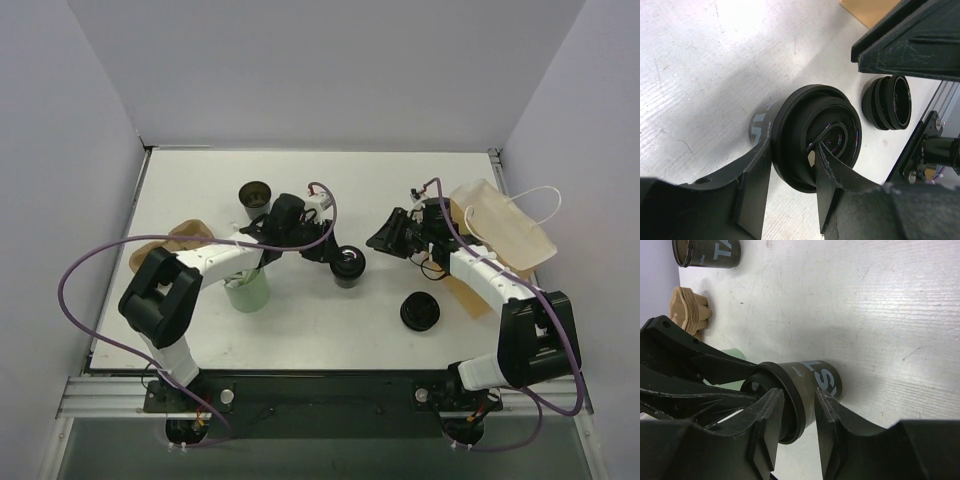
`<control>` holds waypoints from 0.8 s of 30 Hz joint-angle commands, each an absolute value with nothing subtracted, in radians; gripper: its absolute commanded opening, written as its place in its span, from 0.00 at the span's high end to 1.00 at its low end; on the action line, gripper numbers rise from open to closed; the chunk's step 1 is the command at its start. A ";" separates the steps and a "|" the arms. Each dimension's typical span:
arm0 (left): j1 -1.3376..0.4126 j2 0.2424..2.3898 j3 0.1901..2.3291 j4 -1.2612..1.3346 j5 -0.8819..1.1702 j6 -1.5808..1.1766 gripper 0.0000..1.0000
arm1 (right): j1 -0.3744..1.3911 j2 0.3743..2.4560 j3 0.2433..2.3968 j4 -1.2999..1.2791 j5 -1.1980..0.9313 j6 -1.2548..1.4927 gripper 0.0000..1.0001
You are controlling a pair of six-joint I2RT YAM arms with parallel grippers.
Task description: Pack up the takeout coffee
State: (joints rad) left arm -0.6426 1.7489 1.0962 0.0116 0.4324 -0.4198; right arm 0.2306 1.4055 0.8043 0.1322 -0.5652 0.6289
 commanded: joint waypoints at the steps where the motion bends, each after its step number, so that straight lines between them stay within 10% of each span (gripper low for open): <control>1: -0.634 1.838 1.071 -0.199 0.380 -0.259 0.54 | 0.235 1.393 0.796 0.176 -0.571 0.664 0.69; 24: -0.635 1.890 1.106 -0.213 0.379 -0.255 0.54 | 0.247 1.482 0.626 0.475 -0.693 0.776 0.76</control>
